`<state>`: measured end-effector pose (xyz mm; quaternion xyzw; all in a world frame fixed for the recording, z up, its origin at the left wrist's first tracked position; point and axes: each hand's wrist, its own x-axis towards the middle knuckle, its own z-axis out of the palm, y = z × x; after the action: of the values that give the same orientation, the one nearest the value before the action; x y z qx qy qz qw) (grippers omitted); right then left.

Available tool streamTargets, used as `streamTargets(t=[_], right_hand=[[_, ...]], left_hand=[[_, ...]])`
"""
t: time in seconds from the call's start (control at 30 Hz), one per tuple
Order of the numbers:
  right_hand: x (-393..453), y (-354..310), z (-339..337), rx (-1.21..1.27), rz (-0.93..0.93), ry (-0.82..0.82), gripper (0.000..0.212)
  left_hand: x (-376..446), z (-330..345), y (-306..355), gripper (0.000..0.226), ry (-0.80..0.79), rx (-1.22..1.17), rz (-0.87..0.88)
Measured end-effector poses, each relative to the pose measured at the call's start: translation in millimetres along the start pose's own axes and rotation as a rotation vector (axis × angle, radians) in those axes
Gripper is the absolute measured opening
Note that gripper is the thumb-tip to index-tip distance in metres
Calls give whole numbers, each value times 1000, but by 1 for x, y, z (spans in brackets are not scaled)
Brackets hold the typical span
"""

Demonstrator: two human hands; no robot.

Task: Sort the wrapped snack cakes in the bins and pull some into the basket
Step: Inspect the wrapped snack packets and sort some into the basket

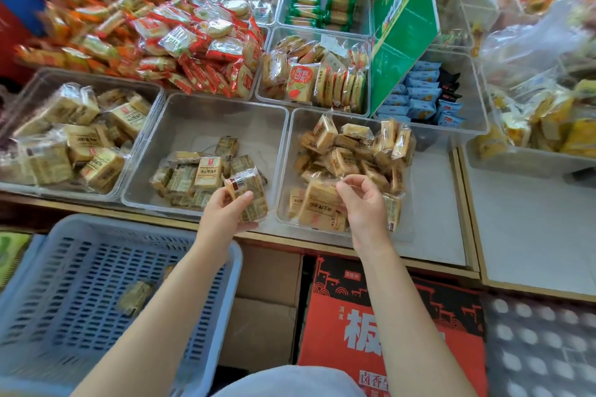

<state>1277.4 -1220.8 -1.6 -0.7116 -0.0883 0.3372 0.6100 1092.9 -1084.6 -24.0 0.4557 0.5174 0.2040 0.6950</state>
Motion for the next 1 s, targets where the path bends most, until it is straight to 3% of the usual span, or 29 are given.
streamTargets(t=[0.2, 0.3, 0.37, 0.5, 0.6, 0.73, 0.87, 0.93, 1.0], right_hand=[[-39, -7, 49, -68, 19, -135, 8], [-64, -2, 82, -110, 2, -179, 6], [-83, 3, 105, -118, 16, -163, 7], [-113, 12, 140, -121, 87, -169, 8], [-124, 13, 151, -167, 136, -242, 10], [-133, 7, 158, -178, 39, -295, 8], [-140, 4, 161, -207, -7, -327, 9], [-143, 4, 163, -183, 29, -304, 11], [-144, 2, 164, -175, 73, -266, 12]], left_hand=[[-28, -38, 8, 31, -121, 25, -78], [-47, -51, 10, 61, -231, 69, -74], [-57, -62, 8, 69, -279, 100, -43], [-66, -89, -1, 49, -187, 111, 10], [-69, -110, -4, 50, -185, 55, 4], [-71, -127, -1, 64, -203, 20, 3], [-75, -130, 5, 42, -176, 8, -24], [-76, -130, 7, 34, -122, 25, 55], [-79, -132, 9, 40, -128, 65, 158]])
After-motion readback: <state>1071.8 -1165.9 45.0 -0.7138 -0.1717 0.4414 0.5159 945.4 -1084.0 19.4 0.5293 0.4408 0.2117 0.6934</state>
